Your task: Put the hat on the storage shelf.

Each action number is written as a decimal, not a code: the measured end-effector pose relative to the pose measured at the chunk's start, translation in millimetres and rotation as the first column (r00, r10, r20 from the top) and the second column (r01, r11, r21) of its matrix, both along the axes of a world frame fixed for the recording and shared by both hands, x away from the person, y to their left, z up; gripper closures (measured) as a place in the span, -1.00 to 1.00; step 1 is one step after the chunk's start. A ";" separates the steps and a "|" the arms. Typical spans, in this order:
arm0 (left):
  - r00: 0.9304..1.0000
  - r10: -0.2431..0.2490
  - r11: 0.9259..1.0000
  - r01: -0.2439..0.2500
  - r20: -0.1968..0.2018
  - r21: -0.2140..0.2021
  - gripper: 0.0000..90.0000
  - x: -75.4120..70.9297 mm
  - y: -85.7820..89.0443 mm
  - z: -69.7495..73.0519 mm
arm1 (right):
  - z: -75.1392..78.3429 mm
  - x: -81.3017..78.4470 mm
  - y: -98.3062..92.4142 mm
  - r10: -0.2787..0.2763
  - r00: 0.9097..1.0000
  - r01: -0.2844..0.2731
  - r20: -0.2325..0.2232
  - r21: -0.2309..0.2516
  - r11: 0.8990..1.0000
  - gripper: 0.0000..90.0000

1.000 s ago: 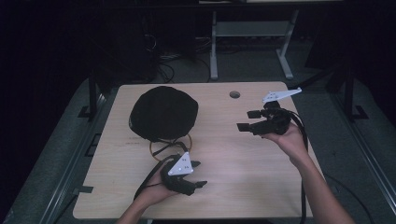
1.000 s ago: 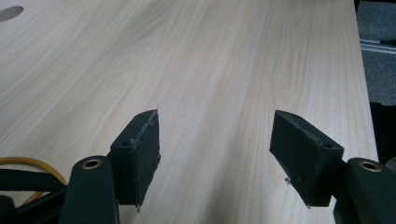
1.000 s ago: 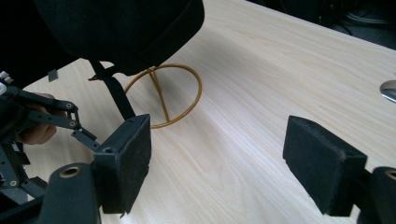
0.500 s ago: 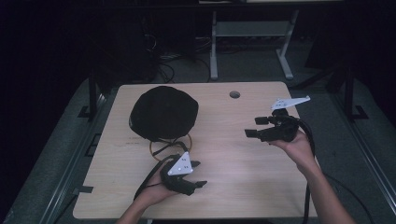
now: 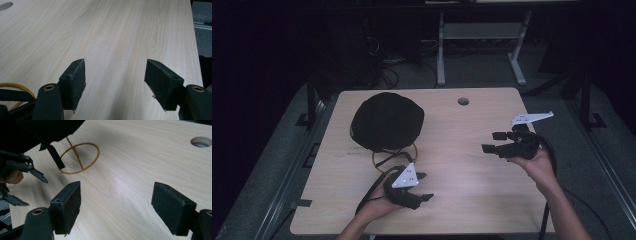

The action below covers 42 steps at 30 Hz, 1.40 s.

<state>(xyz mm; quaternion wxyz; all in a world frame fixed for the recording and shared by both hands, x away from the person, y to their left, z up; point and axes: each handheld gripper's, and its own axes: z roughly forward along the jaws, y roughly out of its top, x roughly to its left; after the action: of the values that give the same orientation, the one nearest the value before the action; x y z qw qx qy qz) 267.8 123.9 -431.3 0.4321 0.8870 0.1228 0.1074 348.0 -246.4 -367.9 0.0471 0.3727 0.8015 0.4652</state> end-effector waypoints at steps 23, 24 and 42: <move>1.000 0.004 1.000 -0.004 0.001 -0.002 -0.27 0.0 -0.2 -0.8 | -16.5 -22.4 -23.0 -0.032 0.999 0.032 -0.002 0.020 0.999 -0.48; 1.000 0.005 1.000 -0.005 0.001 -0.002 -0.27 -0.1 -0.3 -0.9 | -17.3 -24.7 -26.2 -0.036 0.999 0.036 -0.003 0.020 0.999 -0.48; 1.000 0.003 1.000 -0.003 -0.003 0.005 -0.27 -0.1 -0.9 -1.9 | -37.6 -44.9 -45.2 -0.060 0.997 0.060 -0.039 0.019 0.998 -0.51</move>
<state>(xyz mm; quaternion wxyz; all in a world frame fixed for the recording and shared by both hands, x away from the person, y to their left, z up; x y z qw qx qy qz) 267.7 123.1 -433.2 0.4296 0.8879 0.1246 0.1073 303.1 -291.6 -405.5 0.0420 0.4059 0.7861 0.4643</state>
